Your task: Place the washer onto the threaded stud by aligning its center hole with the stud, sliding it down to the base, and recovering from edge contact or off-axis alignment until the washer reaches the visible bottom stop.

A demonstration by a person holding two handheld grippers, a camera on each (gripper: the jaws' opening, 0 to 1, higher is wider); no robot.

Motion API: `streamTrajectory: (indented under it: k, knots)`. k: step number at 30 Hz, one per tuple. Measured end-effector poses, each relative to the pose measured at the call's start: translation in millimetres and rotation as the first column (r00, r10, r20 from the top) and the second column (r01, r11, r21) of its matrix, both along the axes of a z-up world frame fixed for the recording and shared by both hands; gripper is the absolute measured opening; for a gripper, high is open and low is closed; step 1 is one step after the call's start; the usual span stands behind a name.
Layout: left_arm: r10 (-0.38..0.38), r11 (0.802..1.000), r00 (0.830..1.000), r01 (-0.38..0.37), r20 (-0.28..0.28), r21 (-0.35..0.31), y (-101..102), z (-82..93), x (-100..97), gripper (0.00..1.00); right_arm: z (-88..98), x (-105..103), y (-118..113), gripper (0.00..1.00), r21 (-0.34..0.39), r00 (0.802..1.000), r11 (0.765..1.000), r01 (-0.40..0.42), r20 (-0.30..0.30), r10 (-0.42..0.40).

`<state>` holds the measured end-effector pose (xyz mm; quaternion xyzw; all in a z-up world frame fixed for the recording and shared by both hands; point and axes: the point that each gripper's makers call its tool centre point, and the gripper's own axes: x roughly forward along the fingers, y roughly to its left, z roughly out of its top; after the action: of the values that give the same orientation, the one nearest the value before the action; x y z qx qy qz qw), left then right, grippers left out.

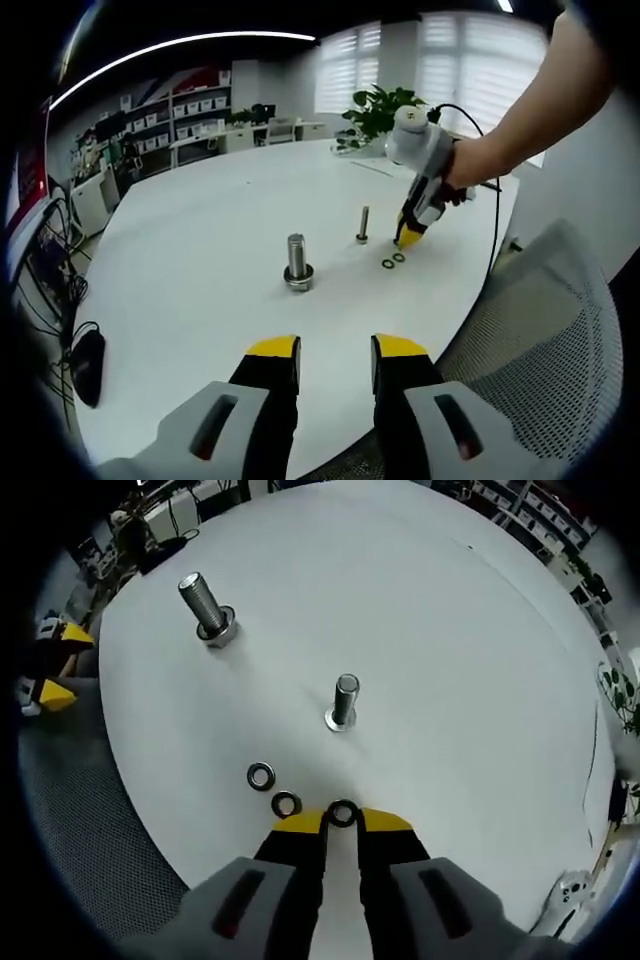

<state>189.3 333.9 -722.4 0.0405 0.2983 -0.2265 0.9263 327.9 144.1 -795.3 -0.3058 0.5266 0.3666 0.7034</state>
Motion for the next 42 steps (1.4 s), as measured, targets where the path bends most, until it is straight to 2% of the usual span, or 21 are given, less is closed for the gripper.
streamTrajectory:
  k: [4, 10, 17, 26, 36, 42]
  knots:
    - [-0.001, 1.000, 1.000, 0.001, 0.005, 0.000, 0, 1.4, 0.2, 0.26, 11.2, 5, 4, 0.14, 0.025, 1.000, 1.000, -0.016, 0.014, 0.016]
    - [-0.001, 1.000, 1.000, 0.001, 0.004, 0.000, 0, 0.9, 0.2, 0.26, 14.5, 9, 0, 0.14, 0.035, 1.000, 0.999, 0.010, 0.009, -0.010]
    - [0.001, 1.000, 1.000, -0.001, 0.006, 0.001, 0, 1.3, 0.3, 0.26, 28.2, 13, 6, 0.14, 0.068, 0.999, 0.998, -0.009, 0.031, 0.006]
    - [-0.003, 1.000, 1.000, 0.003, -0.007, 0.005, -1, -1.4, -0.1, 0.26, 56.8, 28, 16, 0.14, 0.120, 0.996, 0.992, -0.037, 0.081, 0.027]
    - [0.004, 1.000, 1.000, -0.004, -0.008, 0.007, 1, -1.7, 0.1, 0.26, 68.1, 35, 23, 0.14, 0.134, 0.993, 0.988, -0.071, 0.098, 0.058]
    - [0.005, 1.000, 1.000, -0.005, -0.010, 0.012, 1, -2.3, 0.3, 0.26, 76.7, 38, 32, 0.14, 0.129, 0.987, 0.984, -0.123, 0.115, 0.109]
